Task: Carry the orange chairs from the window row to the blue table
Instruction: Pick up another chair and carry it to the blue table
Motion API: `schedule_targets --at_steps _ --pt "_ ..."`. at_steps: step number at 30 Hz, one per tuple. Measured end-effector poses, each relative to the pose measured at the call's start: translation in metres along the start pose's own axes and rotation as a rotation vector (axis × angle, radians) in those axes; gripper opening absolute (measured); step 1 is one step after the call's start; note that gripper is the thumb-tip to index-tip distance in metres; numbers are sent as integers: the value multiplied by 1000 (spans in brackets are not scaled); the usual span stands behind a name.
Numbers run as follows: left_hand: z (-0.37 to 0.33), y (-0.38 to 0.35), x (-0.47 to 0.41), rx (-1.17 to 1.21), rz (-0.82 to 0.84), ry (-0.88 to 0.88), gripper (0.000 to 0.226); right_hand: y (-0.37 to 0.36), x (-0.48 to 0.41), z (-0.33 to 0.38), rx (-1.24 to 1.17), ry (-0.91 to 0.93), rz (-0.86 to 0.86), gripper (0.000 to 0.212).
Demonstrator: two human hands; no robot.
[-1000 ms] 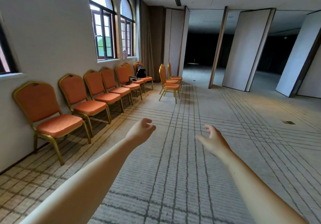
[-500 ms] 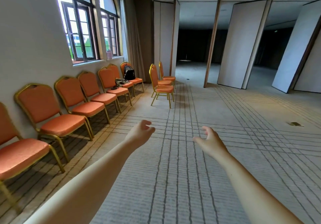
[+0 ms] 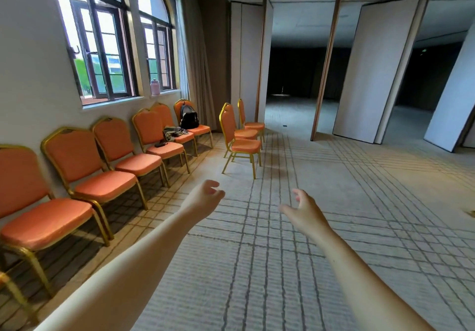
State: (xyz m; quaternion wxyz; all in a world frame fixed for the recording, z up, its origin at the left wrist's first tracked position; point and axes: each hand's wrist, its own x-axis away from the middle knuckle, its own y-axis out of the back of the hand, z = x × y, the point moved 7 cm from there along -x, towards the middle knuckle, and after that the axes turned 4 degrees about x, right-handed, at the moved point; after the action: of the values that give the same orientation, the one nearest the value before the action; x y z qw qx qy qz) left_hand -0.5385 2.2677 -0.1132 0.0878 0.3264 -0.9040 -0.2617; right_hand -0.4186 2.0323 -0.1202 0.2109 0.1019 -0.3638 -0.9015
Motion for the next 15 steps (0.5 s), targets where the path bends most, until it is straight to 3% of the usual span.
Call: schedule_targets --at_steps 15 --pt "-39 -109 -444 30 -13 6 42 -11 -449 -22 42 1 -24 73"
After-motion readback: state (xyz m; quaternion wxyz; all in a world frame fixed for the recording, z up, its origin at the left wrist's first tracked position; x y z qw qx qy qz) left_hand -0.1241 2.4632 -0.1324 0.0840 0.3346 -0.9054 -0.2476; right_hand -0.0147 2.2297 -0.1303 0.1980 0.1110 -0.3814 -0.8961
